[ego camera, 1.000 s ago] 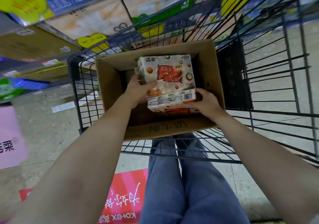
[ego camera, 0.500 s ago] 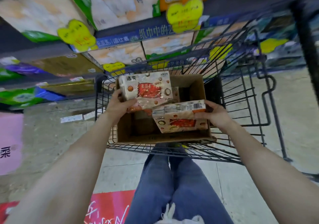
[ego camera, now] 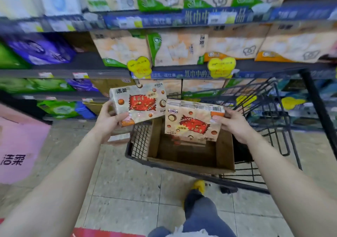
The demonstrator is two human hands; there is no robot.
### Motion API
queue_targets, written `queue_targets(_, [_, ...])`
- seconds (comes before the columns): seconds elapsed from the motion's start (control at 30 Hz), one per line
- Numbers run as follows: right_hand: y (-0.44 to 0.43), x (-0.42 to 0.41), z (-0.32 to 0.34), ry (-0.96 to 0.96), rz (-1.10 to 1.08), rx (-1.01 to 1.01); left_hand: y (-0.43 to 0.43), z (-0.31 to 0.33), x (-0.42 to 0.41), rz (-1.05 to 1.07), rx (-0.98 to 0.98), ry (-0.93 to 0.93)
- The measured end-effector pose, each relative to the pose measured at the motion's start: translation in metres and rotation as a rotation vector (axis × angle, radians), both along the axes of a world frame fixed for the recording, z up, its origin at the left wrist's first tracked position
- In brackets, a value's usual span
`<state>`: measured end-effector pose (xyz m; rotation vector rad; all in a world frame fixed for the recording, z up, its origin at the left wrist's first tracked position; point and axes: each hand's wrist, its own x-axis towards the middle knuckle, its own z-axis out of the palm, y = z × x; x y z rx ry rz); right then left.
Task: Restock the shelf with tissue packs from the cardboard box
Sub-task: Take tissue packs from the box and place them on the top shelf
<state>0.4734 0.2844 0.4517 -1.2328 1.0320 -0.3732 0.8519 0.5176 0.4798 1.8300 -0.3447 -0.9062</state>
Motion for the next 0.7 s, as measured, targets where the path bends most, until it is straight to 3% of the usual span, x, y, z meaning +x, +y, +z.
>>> queue_targets(0.4, [0.119, 0.084, 0.142, -0.117, 0.085, -0.204, 0.187, 0.095, 0.06, 0.138, -0.27, -0.068])
queue_targets(0.7, [0.157, 0.16, 0.228, -0.186, 0.105, -0.315, 0.261, 0.158, 0.105, 0.197, -0.403, -0.14])
